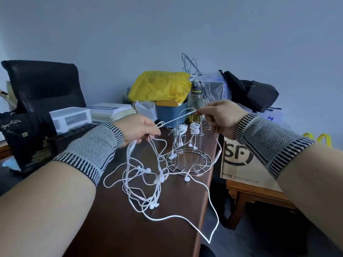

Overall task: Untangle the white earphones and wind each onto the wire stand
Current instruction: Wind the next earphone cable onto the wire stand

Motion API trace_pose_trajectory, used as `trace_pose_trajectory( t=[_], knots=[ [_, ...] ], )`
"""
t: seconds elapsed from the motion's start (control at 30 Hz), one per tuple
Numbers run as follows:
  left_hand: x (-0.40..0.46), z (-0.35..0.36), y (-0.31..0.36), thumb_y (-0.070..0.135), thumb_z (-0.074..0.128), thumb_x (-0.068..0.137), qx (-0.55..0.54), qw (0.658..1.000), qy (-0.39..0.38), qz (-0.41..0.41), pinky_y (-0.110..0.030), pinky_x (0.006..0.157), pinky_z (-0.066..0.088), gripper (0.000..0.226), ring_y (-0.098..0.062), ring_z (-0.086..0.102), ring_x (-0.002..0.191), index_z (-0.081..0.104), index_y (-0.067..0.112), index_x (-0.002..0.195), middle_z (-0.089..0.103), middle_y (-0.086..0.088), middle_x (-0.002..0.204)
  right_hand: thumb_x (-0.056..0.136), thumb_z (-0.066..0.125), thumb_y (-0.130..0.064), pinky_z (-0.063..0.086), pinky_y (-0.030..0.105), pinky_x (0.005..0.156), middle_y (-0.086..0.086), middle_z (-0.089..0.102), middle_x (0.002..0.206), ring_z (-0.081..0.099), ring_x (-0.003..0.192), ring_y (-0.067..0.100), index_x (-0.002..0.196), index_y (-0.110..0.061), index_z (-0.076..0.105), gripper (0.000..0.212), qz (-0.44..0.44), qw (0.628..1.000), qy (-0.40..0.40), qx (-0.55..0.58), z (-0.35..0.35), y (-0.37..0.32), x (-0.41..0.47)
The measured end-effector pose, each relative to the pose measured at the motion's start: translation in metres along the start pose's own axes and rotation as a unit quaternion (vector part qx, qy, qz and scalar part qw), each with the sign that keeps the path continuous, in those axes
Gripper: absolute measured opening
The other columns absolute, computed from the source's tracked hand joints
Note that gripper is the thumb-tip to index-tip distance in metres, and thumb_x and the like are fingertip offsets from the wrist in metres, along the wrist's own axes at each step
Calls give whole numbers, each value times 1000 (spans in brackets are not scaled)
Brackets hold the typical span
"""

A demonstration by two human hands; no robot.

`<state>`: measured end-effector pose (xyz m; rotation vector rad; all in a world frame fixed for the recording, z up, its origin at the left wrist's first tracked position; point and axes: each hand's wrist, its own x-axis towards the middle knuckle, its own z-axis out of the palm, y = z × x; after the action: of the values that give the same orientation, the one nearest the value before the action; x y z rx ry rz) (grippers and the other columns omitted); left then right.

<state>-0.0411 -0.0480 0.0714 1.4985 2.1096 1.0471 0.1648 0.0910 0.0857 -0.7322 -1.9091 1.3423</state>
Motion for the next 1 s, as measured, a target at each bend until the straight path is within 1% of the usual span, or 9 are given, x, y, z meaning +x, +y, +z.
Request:
trace_pose_trajectory(
  t=[0.13,0.23,0.37,0.53,0.67,0.73,0.87,0.93,1.0],
  knots=[
    [2,-25,-12,37,75,82,126,990,66,-5,-20,60,41,17,-6,55,63,73,23,72,64,17,65,92,61,-11,29,24,40,-6,38,40,28,36,11,79,-1,65,16,-1,997,68,28,-11,5,2],
    [3,-45,-20,50,80,71,74,993,94,-15,-29,77,47,17,-10,60,74,76,33,72,71,15,76,92,62,-12,28,26,41,-6,39,39,29,35,11,78,-3,65,17,-4,995,91,48,-12,6,5],
    [2,-49,-19,42,75,80,112,985,130,-11,-20,66,42,12,-11,61,79,73,31,76,70,11,84,90,66,-17,30,27,43,-9,42,37,32,36,10,76,-9,68,17,-21,992,120,30,-6,6,7],
    [-3,-51,-19,34,69,87,249,951,177,-57,-25,71,41,18,-23,59,87,71,16,88,68,-5,94,87,71,-28,35,22,41,-5,48,48,39,40,11,81,-8,71,21,-52,975,50,-208,-4,3,-2],
    [-6,-49,-23,32,69,87,270,943,178,-81,-26,72,39,24,-21,55,82,59,21,68,63,-3,87,84,72,-32,36,15,46,-7,59,68,49,55,6,86,-15,72,17,-12,915,-38,-400,1,-7,-14],
    [-6,-42,-32,30,70,86,203,962,158,-91,-27,68,38,26,-22,53,77,58,18,66,60,-4,77,87,69,-31,39,19,50,-4,55,64,48,55,11,78,-15,71,18,9,945,-16,-327,5,-2,-13],
    [-10,-19,-52,21,71,84,12,987,105,-119,-30,70,40,20,-21,45,73,62,12,70,48,-9,68,92,63,-19,44,29,58,-3,51,42,58,53,18,72,-7,69,24,45,999,14,-24,18,10,-9],
    [-10,-8,-59,24,74,82,26,989,92,-109,-29,67,36,23,-20,44,70,62,14,65,47,-4,63,94,59,-15,46,30,58,-5,45,38,61,53,19,78,-4,64,20,67,994,-2,85,25,12,-12],
    [-11,2,-61,30,74,82,87,989,78,-89,-30,61,32,28,-20,46,67,60,18,62,52,-2,64,97,56,-19,50,28,55,-5,34,39,54,45,16,82,-7,63,21,82,991,-26,99,27,15,-14]
  ],
)
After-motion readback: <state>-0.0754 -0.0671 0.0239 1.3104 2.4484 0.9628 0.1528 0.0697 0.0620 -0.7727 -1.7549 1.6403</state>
